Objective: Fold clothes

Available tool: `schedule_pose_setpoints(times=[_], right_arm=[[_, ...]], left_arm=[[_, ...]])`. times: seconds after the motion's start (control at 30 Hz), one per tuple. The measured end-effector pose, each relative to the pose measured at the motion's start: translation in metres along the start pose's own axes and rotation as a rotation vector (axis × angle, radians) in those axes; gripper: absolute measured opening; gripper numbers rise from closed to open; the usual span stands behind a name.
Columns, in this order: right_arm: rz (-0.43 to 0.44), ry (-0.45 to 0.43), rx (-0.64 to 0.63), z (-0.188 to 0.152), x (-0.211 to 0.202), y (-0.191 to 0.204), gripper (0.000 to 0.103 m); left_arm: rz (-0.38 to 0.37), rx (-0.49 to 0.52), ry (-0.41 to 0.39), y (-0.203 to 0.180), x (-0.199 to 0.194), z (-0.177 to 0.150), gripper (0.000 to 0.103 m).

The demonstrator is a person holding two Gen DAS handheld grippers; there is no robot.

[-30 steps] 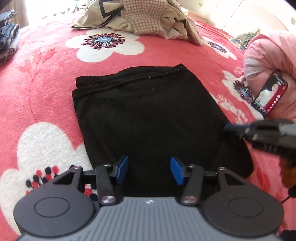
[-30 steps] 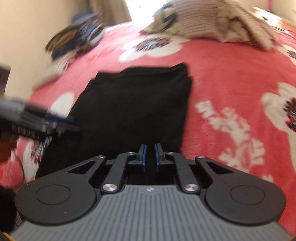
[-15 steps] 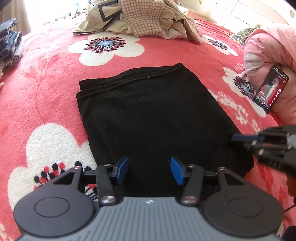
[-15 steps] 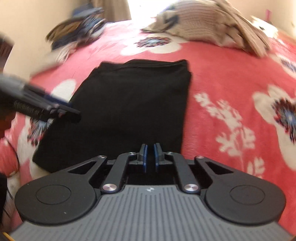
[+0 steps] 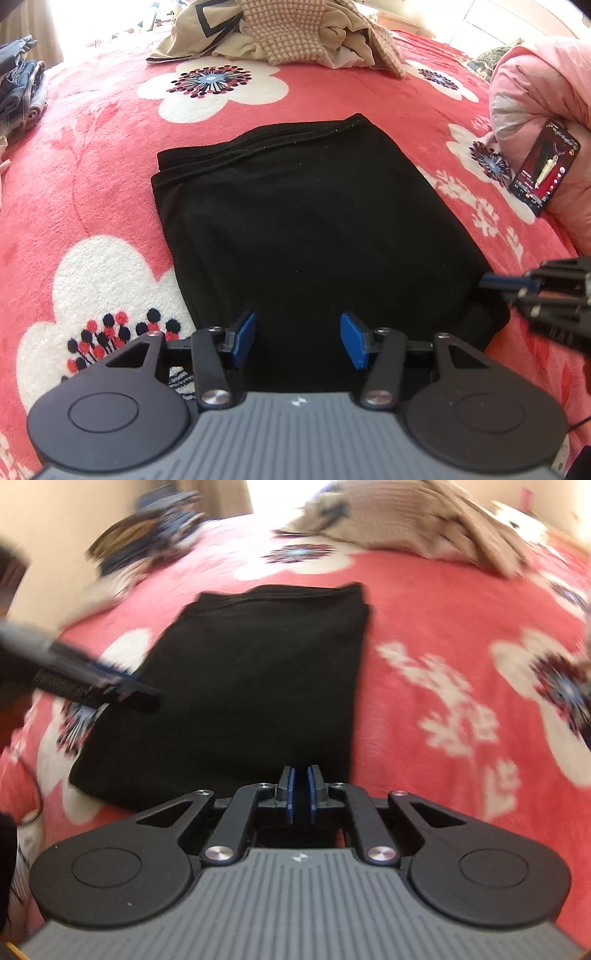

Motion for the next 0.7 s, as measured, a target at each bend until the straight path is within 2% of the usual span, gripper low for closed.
schedule_pose_setpoints(times=[0.13,0.5,0.7], right_arm=[[-0.054,-0.03,0.007,0.008,-0.008,-0.009,0.008],[-0.005,-0.089,-0.081,0.019,-0.019,0.021,0.008],[0.054,-0.055,-0.08,0.012,-0.012,0.036,0.008]], left_arm=[[-0.001,-0.005,0.0,0.0,0.0,0.0,0.052],[0.002,-0.007,0.005,0.0,-0.001,-0.001,0.052],[-0.001,0.0,0.014,-0.002,0.001,-0.002,0.052]])
Point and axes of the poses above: each gripper's, at about its wrist camera, not at the fingertips, and x roughly the way its jaws point, y to its left, z to its top, the point moved 6 cm from there along x, roughly the way its jaws point, and after that the axes turned 1 degree about -z, right-handed, at the moved point
